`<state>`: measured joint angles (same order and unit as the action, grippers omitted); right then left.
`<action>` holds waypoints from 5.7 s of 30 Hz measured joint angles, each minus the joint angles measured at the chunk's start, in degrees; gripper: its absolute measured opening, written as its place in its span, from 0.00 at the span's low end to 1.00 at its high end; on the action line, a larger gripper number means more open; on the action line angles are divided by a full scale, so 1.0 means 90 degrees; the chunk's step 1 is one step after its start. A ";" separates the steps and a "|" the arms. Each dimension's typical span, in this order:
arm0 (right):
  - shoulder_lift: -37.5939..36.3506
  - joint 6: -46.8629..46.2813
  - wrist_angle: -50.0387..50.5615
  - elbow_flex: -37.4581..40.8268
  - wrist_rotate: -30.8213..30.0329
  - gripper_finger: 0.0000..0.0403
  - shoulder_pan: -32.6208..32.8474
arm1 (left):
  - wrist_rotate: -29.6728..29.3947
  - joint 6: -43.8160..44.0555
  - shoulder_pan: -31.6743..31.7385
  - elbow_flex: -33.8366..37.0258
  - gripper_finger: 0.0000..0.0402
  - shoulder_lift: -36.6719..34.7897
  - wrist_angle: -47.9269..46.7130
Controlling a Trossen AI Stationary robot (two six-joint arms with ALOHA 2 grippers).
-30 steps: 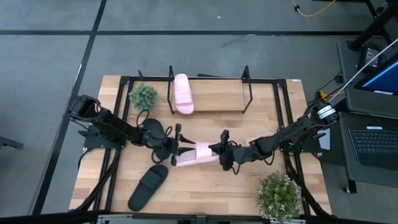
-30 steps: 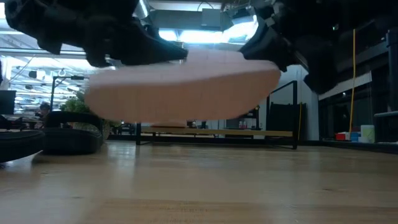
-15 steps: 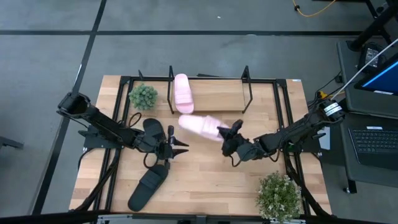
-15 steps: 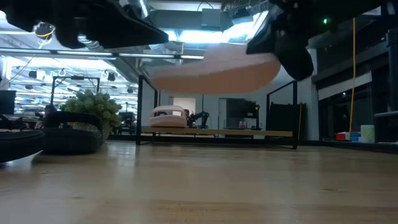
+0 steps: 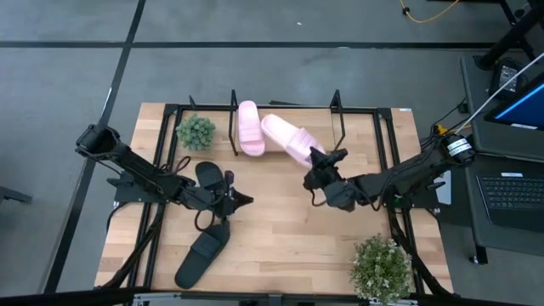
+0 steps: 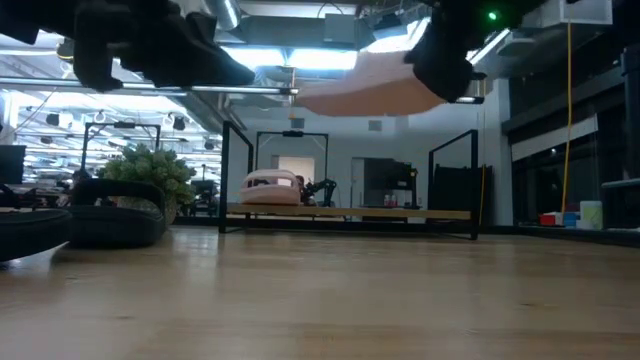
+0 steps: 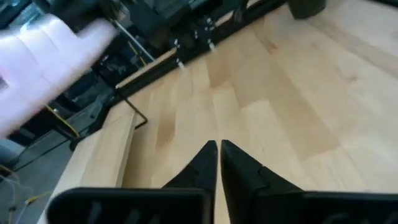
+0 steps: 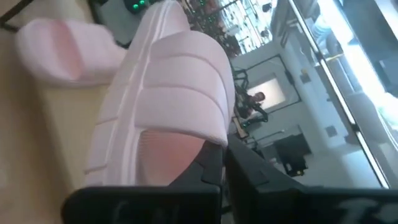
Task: Pick and place slides into the shelf
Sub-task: Put the pink slides on the shelf
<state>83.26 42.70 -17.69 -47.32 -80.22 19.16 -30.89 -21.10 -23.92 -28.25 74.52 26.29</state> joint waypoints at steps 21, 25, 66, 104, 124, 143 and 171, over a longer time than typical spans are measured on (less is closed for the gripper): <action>0.1396 0.1479 0.0757 -0.1951 -0.0253 0.02 -0.1450 | -0.0253 0.0669 0.0000 0.0000 0.00 0.0005 -0.0891; 0.1834 0.1476 0.1154 -0.2336 -0.0223 0.02 -0.1585 | -0.0253 0.0683 0.0000 0.0000 0.00 0.0005 -0.0932; 0.2219 -0.3373 0.5945 -0.3880 0.2470 0.02 -0.2796 | -0.0129 0.0850 -0.0015 0.0000 0.00 0.0005 -0.1557; 0.3383 -0.2555 0.4975 -0.3877 0.3096 0.02 -0.2861 | -0.0129 0.0831 -0.0012 0.0000 0.00 0.0005 -0.1584; 0.3383 -0.2574 0.4773 -0.3875 0.4440 0.01 -0.2856 | -0.0129 0.0831 -0.0012 0.0000 0.00 0.0005 -0.1584; 0.3383 -0.2718 0.4729 -0.3875 0.4679 0.05 -0.2854 | -0.0129 0.0833 -0.0012 0.0000 0.00 0.0005 -0.1586; 0.3383 -0.2769 0.4546 -0.3875 0.5544 0.32 -0.2849 | -0.0129 0.0832 -0.0014 0.0000 0.00 0.0005 -0.1591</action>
<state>113.71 17.77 23.22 -82.19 -30.33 -6.48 -32.05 -13.61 -24.05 -28.25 74.56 11.97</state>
